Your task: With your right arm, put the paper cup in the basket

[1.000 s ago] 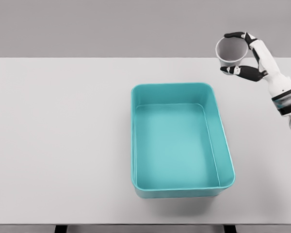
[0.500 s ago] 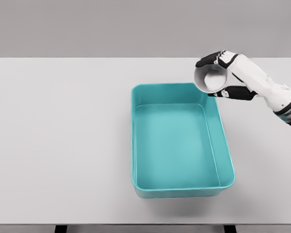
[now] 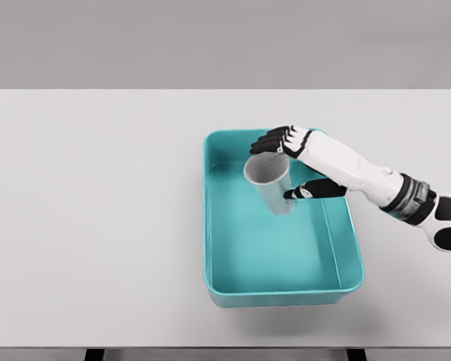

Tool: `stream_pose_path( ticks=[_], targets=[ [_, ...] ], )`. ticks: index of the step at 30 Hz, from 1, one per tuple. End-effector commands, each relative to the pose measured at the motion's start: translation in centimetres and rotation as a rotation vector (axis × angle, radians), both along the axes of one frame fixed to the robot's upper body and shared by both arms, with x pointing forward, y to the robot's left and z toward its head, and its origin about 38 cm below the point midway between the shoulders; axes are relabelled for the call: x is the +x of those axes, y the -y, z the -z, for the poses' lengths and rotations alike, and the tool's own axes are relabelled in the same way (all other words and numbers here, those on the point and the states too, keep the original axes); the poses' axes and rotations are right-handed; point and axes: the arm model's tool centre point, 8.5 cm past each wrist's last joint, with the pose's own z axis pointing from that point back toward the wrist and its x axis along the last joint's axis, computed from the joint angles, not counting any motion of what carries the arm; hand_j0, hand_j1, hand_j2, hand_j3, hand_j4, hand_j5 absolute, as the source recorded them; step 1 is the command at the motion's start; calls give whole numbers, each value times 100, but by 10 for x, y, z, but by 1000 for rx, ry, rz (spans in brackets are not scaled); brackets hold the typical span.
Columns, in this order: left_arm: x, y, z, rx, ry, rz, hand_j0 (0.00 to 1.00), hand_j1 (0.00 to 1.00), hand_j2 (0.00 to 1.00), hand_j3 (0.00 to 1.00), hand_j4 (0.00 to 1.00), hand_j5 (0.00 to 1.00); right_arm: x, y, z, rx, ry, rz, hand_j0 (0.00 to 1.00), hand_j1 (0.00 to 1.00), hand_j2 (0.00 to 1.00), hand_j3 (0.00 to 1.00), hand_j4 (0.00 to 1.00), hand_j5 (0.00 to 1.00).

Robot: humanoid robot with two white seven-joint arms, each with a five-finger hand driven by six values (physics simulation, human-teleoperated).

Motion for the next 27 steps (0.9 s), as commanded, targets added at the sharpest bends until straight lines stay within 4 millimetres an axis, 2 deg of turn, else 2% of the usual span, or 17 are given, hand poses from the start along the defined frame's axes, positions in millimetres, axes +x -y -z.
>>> stream_pose_path(
  ticks=[1,4,6,10,13,14,16,18,27],
  targets=[
    [0,0,0,0,0,-1,100,100,100,100,100,100,-1,1,3,-5,-7,-2,100,100,100,100,100,100],
    [0,0,0,0,0,0,100,100,100,100,100,100,0,2,2,-8,-4,1,100,100,100,100,100,100],
    [0,0,0,0,0,-1,100,100,100,100,100,100,3,5,-6,-15,15,4,100,100,100,100,100,100],
    [0,0,0,0,0,0,100,100,100,100,100,100,10,41,-26,-84,64,73,100,100,100,100,100,100],
    [0,0,0,0,0,0,100,100,100,100,100,100,-3,125,-48,-250,75,228,100,100,100,100,100,100],
    [0,0,0,0,0,-1,100,100,100,100,100,100,-3,139,-48,-271,69,262,100,100,100,100,100,100],
    [0,0,0,0,0,0,100,100,100,100,100,100,-2,147,-51,-287,70,280,100,100,100,100,100,100],
    [0,0,0,0,0,0,100,100,100,100,100,100,-10,161,-58,-334,69,298,100,100,100,100,100,100],
    [0,0,0,0,0,0,100,100,100,100,100,100,-10,162,-57,-335,67,300,100,100,100,100,100,100]
  ],
)
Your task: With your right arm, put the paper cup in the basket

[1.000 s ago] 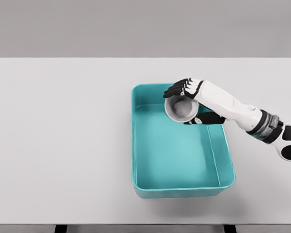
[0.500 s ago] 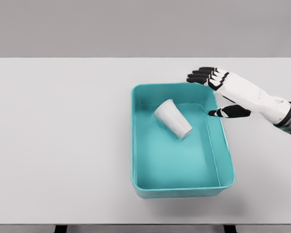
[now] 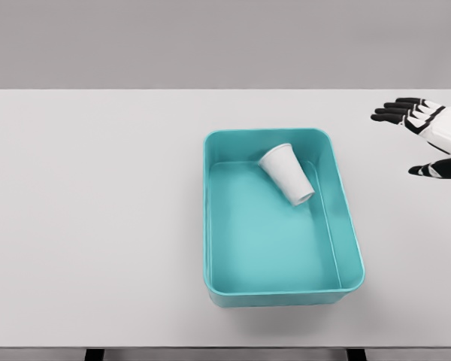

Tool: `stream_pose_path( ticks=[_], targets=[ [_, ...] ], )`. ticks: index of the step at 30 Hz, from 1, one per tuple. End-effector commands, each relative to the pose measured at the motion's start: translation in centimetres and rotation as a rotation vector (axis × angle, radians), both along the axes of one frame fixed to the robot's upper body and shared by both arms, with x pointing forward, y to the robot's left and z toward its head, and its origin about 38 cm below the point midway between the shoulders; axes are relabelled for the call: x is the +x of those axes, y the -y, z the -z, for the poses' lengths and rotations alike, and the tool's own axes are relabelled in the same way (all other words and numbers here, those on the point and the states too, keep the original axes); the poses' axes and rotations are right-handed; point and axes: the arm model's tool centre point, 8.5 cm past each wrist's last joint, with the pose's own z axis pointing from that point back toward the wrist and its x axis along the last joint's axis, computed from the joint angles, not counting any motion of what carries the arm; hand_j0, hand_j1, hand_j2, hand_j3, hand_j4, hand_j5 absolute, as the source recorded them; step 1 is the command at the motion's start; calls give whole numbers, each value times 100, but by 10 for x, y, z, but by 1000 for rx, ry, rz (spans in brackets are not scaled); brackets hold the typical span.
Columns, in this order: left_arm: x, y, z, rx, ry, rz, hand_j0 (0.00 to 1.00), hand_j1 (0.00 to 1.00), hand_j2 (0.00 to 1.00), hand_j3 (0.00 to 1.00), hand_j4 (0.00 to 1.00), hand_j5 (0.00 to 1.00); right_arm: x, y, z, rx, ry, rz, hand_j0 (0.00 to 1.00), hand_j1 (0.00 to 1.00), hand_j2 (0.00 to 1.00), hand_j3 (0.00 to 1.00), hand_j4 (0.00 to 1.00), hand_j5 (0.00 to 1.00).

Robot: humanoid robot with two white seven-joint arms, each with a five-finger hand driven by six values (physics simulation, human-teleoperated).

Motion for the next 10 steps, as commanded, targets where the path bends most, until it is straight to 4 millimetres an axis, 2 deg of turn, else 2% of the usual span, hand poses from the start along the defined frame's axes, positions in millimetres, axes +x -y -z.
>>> stream_pose_path(
  ticks=[1,10],
  targets=[
    [0,0,0,0,-1,0,100,100,100,100,100,100,0,1,-2,2,2,4,100,100,100,100,100,100],
    [-4,0,0,0,-7,-2,100,100,100,100,100,100,-1,6,3,0,-13,16,100,100,100,100,100,100]
  ],
)
